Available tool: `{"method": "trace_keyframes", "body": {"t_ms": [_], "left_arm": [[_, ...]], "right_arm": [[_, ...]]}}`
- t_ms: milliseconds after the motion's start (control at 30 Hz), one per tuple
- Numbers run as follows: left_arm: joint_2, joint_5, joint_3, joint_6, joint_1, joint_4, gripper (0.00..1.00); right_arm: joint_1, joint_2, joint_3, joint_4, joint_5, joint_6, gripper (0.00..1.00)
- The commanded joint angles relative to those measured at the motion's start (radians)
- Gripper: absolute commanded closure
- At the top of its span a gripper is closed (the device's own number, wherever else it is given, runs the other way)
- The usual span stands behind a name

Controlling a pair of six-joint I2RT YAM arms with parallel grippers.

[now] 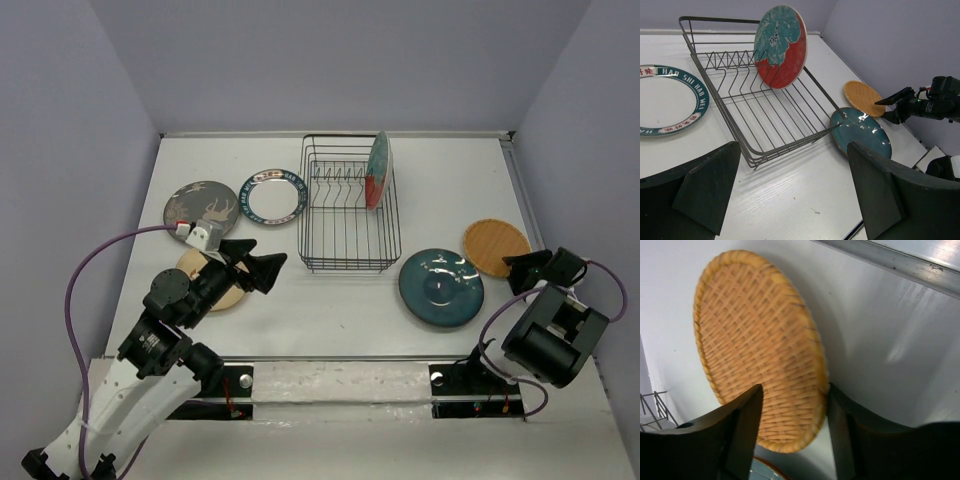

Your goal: Load the plates into the dish rack

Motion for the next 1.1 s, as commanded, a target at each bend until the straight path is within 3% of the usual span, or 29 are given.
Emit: {"method": "trace_keyframes", "body": {"t_ms": [0, 33, 67, 133, 233, 567, 667, 700, 833, 900, 1067], "left_arm": [[0.008, -0.017, 0.042, 0.011, -0.003, 0.032, 0.01], [0.014, -0.017, 0.042, 0.011, -0.003, 0.030, 0.01], [0.014, -0.013, 0.042, 0.010, -0.003, 0.030, 0.01], [0.017, -0.011, 0.041, 0.010, -0.003, 0.033, 0.01], [0.026, -0.016, 0.041, 0.011, -0.002, 0.032, 0.01], [0.052, -0.002, 0.042, 0.011, 0.015, 0.033, 0.01], [0.066, -0.002, 0.041, 0.011, 0.026, 0.033, 0.01], [0.071, 0.001, 0.042, 0.011, 0.031, 0.033, 0.01], [0.077, -0.009, 0.039, 0.008, 0.041, 0.032, 0.01], [0.086, -0.014, 0.041, 0.003, 0.054, 0.029, 0.01], [0.091, -0.028, 0.042, 0.007, 0.077, 0.027, 0.01]], "right_arm": [[-0.008, 0.102, -0.049, 0.137, -0.112, 0.065, 0.48], [-0.008, 0.104, -0.046, 0.151, -0.114, 0.073, 0.52], [-0.008, 0.099, -0.044, 0.160, -0.105, 0.088, 0.70], [-0.008, 0.069, -0.041, 0.165, -0.074, 0.101, 0.85], [-0.008, 0.020, -0.027, 0.162, -0.052, 0.105, 0.93], [0.012, -0.261, 0.117, 0.044, 0.041, 0.046, 0.93], [0.119, -0.321, 0.262, -0.089, 0.118, -0.003, 0.93], [0.218, -0.350, 0.305, -0.163, 0.157, -0.035, 0.93], [0.407, -0.373, 0.514, -0.249, 0.348, -0.103, 0.93], [0.538, -0.314, 0.662, -0.355, 0.456, -0.153, 0.93], [0.857, -0.190, 0.925, -0.433, 0.705, -0.270, 0.93]]}}
